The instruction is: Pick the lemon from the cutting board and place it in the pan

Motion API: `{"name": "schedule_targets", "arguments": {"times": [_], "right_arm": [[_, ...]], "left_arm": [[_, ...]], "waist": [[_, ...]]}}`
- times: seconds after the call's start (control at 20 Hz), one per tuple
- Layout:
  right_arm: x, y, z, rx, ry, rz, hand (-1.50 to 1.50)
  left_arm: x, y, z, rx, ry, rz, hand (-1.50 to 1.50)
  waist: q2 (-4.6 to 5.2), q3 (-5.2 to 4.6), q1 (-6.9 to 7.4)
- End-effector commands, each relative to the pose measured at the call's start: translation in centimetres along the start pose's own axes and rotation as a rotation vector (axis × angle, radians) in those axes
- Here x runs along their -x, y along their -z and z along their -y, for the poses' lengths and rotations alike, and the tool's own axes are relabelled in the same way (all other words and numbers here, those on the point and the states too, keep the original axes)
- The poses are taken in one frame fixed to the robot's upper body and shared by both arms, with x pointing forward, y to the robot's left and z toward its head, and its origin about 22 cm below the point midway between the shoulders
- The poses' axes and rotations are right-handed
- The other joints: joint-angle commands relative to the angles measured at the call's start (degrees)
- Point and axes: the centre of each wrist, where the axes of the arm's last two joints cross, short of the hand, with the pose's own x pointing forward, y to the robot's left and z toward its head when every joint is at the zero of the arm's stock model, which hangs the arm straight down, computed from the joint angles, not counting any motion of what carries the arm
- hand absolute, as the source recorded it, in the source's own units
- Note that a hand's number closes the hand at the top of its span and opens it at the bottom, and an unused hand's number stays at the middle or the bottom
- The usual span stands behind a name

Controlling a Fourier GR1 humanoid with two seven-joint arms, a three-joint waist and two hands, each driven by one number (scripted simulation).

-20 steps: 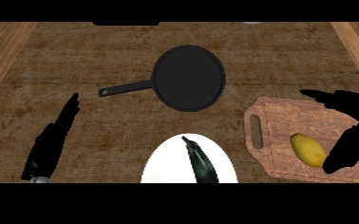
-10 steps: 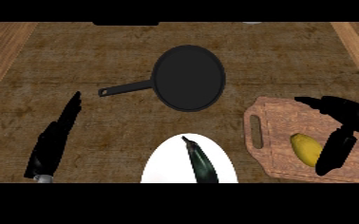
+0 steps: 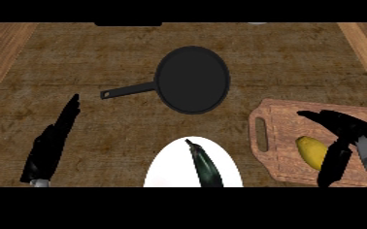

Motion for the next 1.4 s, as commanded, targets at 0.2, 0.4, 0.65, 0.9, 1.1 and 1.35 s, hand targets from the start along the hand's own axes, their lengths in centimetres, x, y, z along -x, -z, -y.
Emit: {"name": "schedule_targets", "arguments": {"times": [0.2, 0.4, 0.65, 0.9, 1.1, 1.35], "right_arm": [[0.7, 1.9, 0.6, -0.018, -0.029, -0.069, -1.5], [2.3, 1.5, -1.6, -0.035, -0.014, -0.074, -1.5], [0.9, 1.9, -3.0, -0.023, 0.001, -0.068, -1.5], [0.0, 4.0, -2.0, 0.024, 0.066, 0.004, 1.5], [2.2, 5.0, -5.0, -0.018, 0.102, 0.006, 1.5], [1.1, 4.0, -5.1, -0.039, 0.15, 0.04, 1.5]], "left_arm": [[0.7, 0.7, -0.9, -0.007, -0.012, -0.003, 0.0], [-0.7, -0.8, 1.0, 0.003, -0.012, -0.004, 0.0], [-1.7, -0.4, 1.2, 0.003, -0.003, 0.006, 0.0], [0.0, -0.2, -0.5, 0.008, -0.012, -0.007, 0.0], [-0.1, 0.8, 1.0, -0.01, 0.011, 0.001, 0.0], [-1.9, 0.1, 0.2, -0.009, -0.003, -0.001, 0.0]], "waist": [[0.08, 0.03, 0.13], [-0.03, 0.03, -0.08], [-0.05, 0.03, -0.14], [0.03, 0.03, 0.07], [0.04, 0.04, -0.3], [-0.07, 0.04, -0.17]]}}
